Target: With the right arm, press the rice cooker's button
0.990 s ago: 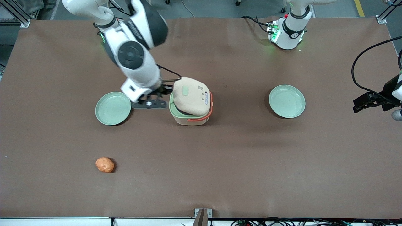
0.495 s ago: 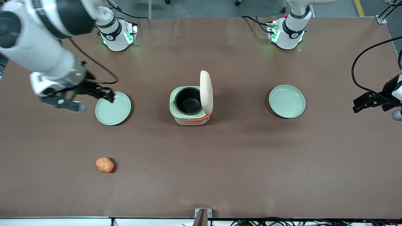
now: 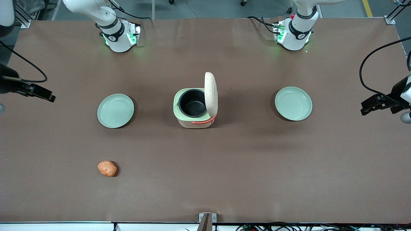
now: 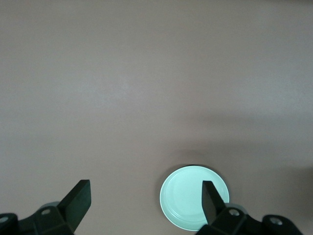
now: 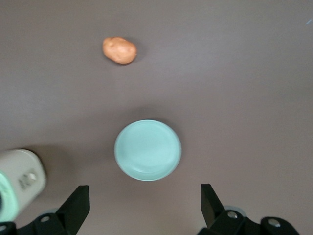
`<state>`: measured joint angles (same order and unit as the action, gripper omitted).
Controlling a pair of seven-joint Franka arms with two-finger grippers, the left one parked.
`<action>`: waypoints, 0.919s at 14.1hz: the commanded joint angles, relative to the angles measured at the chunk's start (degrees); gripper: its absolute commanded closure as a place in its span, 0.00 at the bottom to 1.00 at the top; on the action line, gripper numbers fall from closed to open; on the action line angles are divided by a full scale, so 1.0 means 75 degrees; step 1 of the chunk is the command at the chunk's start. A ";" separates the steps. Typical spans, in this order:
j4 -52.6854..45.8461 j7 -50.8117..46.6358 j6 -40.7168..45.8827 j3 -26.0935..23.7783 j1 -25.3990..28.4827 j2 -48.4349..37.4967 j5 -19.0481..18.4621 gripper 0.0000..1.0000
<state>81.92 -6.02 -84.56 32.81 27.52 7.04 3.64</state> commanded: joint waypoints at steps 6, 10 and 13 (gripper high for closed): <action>-0.0013 0.0744 0.0060 0.0008 -0.0071 -0.0376 -0.0297 0.00; -0.0048 0.0662 0.0049 -0.0062 0.0022 -0.0376 -0.0216 0.00; -0.0036 0.0673 -0.0092 -0.0051 -0.0048 -0.0364 -0.0168 0.00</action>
<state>81.45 -1.22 -84.70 32.52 27.55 4.79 1.99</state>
